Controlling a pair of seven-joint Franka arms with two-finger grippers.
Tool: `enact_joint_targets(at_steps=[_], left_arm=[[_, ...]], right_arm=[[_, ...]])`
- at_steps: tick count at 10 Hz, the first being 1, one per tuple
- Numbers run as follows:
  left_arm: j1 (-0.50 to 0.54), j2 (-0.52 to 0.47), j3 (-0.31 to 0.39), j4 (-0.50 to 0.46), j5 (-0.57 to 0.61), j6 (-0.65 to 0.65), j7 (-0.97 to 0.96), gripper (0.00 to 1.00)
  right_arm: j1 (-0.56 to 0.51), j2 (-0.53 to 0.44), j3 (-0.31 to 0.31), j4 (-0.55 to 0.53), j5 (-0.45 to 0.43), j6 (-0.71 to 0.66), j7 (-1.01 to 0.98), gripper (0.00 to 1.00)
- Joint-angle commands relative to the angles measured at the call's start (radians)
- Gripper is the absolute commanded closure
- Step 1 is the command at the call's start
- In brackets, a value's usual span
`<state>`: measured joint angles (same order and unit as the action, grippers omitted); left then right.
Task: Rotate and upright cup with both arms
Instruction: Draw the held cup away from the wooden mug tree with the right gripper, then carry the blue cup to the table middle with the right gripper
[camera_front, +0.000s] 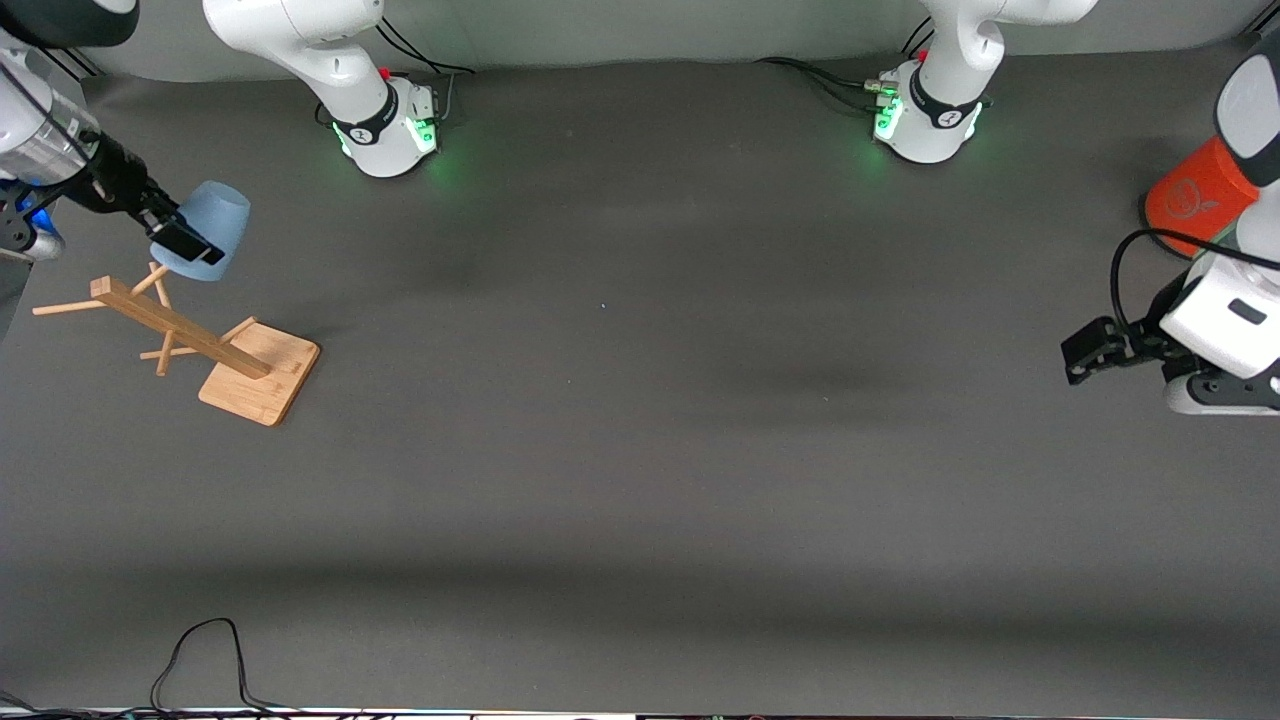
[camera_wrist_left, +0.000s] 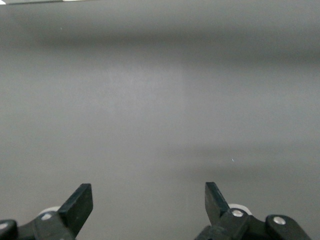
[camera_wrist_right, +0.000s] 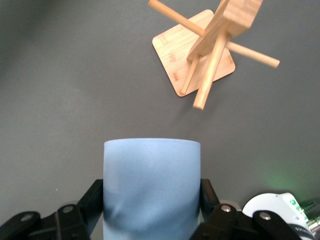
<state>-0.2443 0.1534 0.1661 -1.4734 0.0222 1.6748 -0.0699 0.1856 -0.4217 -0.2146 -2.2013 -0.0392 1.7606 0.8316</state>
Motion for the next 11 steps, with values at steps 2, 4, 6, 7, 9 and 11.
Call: enact_joint_targets(at_steps=[2,4,6,7,9,11], left_arm=[[-0.029,-0.014,0.004,0.074,0.011,-0.15,-0.079,0.0],[-0.075,-0.037,0.006,0.076,0.034,-0.203,-0.082,0.0],[-0.072,-0.038,0.009,0.074,0.024,-0.205,-0.117,0.0],[-0.073,-0.035,0.009,0.073,0.025,-0.208,-0.122,0.0],[-0.072,-0.037,0.009,0.074,0.042,-0.247,-0.157,0.0],[-0.072,-0.037,0.009,0.074,0.042,-0.247,-0.162,0.0]], right_arm=[[0.043,-0.022,0.047,0.005,-0.007,-0.029,0.136,0.24],[0.197,-0.006,0.052,0.014,0.019,-0.007,0.284,0.24],[0.381,0.055,0.054,0.028,0.021,0.071,0.512,0.24],[0.459,0.116,0.054,0.055,0.031,0.115,0.632,0.25],[0.582,0.277,0.053,0.174,0.077,0.149,0.847,0.25],[0.697,0.447,0.052,0.318,0.078,0.163,1.06,0.25]])
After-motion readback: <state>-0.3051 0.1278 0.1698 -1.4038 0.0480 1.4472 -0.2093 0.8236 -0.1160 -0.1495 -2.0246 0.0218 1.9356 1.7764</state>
